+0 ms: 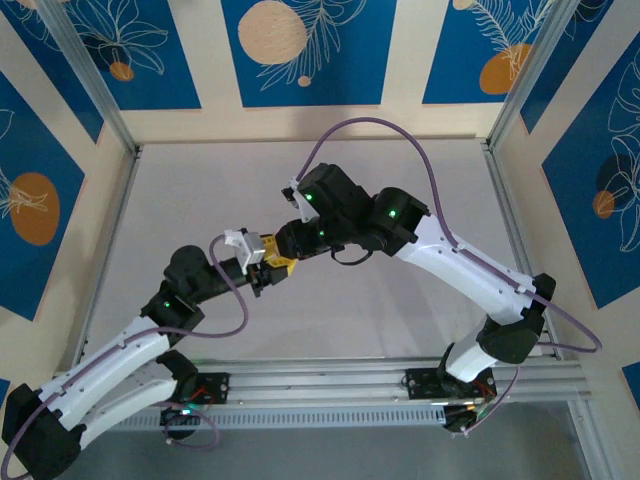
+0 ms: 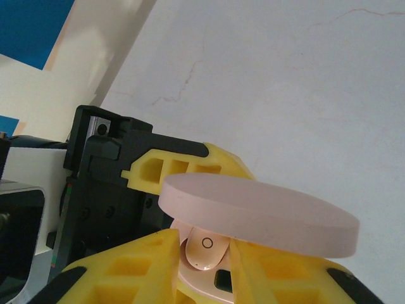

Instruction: Insert the wireless bluetooth earbuds into the charging case

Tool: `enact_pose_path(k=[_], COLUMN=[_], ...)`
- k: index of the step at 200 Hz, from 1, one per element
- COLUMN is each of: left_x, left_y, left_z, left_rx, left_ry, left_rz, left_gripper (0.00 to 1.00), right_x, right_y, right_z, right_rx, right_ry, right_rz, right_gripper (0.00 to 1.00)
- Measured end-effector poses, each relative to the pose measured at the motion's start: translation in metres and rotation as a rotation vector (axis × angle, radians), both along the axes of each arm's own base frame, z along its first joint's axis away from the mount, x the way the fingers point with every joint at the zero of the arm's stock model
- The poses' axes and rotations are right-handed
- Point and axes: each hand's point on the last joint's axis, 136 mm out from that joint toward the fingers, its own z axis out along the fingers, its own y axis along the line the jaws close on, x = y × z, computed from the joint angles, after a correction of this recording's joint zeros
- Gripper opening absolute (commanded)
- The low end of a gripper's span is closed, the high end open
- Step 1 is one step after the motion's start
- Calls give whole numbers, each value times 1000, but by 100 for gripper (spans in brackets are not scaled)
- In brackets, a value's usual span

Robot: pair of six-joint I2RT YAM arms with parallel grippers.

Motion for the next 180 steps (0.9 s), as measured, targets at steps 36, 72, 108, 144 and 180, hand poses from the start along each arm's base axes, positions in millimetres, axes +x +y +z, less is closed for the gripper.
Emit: enact_pose_path(k=[36, 72, 108, 144, 180], left_x=[0, 0, 0, -1, -7], left_y=[0, 0, 0, 0, -3], left_z=[0, 0, 0, 4, 9], left_rx=[0, 0, 0, -11, -29], left_ry=[0, 0, 0, -9, -24], left_rz=[0, 0, -1, -3, -44], left_gripper=[25, 25, 25, 25, 25], right_x=[0, -6, -14, -18, -6], right_y=[1, -8, -26, -43, -61], right_z=[2, 10, 27, 45, 61], right_rx=[13, 67, 165, 275, 341], right_ry=[-4, -22, -73, -151, -218], right_rz=[3, 11, 13, -5, -81], right_gripper=[31, 36, 38, 41, 45])
